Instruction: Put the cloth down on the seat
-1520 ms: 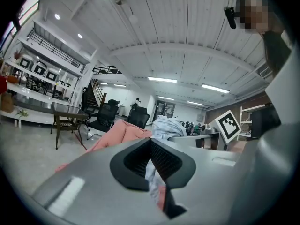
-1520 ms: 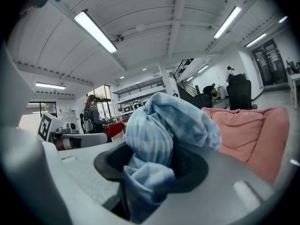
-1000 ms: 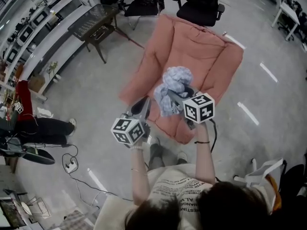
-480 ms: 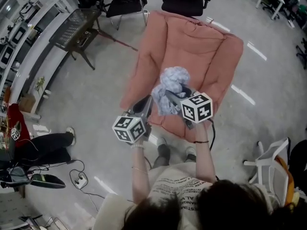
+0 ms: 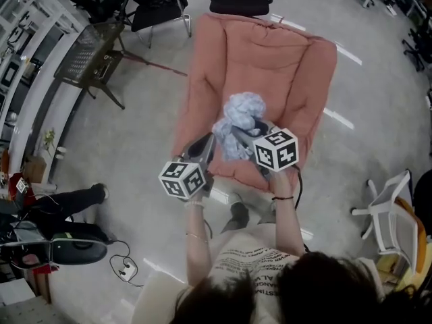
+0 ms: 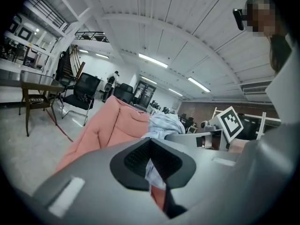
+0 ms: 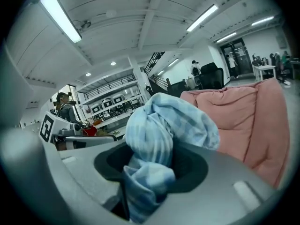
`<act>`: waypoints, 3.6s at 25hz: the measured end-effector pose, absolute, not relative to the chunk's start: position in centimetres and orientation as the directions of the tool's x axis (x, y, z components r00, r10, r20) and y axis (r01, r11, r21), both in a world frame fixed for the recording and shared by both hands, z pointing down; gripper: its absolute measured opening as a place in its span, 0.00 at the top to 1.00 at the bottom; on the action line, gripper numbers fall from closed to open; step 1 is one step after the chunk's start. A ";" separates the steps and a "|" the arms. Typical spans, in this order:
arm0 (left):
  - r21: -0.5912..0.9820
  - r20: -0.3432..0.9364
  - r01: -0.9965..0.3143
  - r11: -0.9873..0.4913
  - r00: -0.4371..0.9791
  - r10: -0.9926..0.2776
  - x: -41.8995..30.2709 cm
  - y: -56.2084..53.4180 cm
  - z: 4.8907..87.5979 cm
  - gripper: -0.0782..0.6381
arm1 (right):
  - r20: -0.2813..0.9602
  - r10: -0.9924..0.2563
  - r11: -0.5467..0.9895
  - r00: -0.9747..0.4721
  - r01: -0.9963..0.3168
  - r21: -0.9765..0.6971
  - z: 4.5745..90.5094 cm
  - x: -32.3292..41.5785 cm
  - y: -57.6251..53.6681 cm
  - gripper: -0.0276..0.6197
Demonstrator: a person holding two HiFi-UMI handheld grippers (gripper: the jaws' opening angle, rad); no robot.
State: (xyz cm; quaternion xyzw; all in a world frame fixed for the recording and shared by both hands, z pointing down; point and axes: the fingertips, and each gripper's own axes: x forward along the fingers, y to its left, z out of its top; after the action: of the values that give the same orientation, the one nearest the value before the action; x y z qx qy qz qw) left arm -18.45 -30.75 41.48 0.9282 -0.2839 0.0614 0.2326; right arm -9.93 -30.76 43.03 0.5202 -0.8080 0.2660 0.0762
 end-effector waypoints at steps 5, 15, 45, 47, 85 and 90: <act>0.406 0.260 -0.541 -0.737 0.841 -0.475 -18.5 -30.8 42.6 0.89 | 0.413 -0.803 0.288 -0.429 -0.887 -0.361 44.2 -10.0 -30.8 0.64; 0.439 0.283 -0.571 -0.694 0.821 -0.496 -18.8 -31.7 43.6 0.89 | 0.450 -0.774 0.281 -0.445 -0.879 -0.386 45.9 -9.6 -31.6 0.64; 0.496 0.366 -0.596 -0.631 0.803 -0.470 -15.0 -39.2 54.5 0.89 | 0.517 -0.659 0.356 -0.546 -0.832 -0.425 56.8 -7.5 -39.4 0.64; 0.504 0.373 -0.591 -0.630 0.807 -0.458 -14.5 -39.8 55.9 0.89 | 0.522 -0.647 0.362 -0.555 -0.827 -0.430 58.2 -7.1 -40.0 0.64; 0.569 0.523 -0.594 -0.569 0.795 -0.308 -15.0 -40.9 72.7 0.89 | 0.713 -0.407 0.280 -0.571 -0.821 -0.498 78.0 -9.1 -42.0 0.64; 0.582 0.527 -0.595 -0.554 0.795 -0.301 -15.2 -40.9 73.3 0.89 | 0.732 -0.379 0.271 -0.567 -0.824 -0.498 79.1 -9.6 -41.9 0.64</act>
State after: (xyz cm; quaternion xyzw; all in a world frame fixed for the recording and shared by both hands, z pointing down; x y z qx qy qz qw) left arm -15.20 -40.90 73.33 0.8615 -0.2599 0.1869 0.3941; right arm -9.56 -41.92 79.10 0.3963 -0.7587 0.4556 0.2443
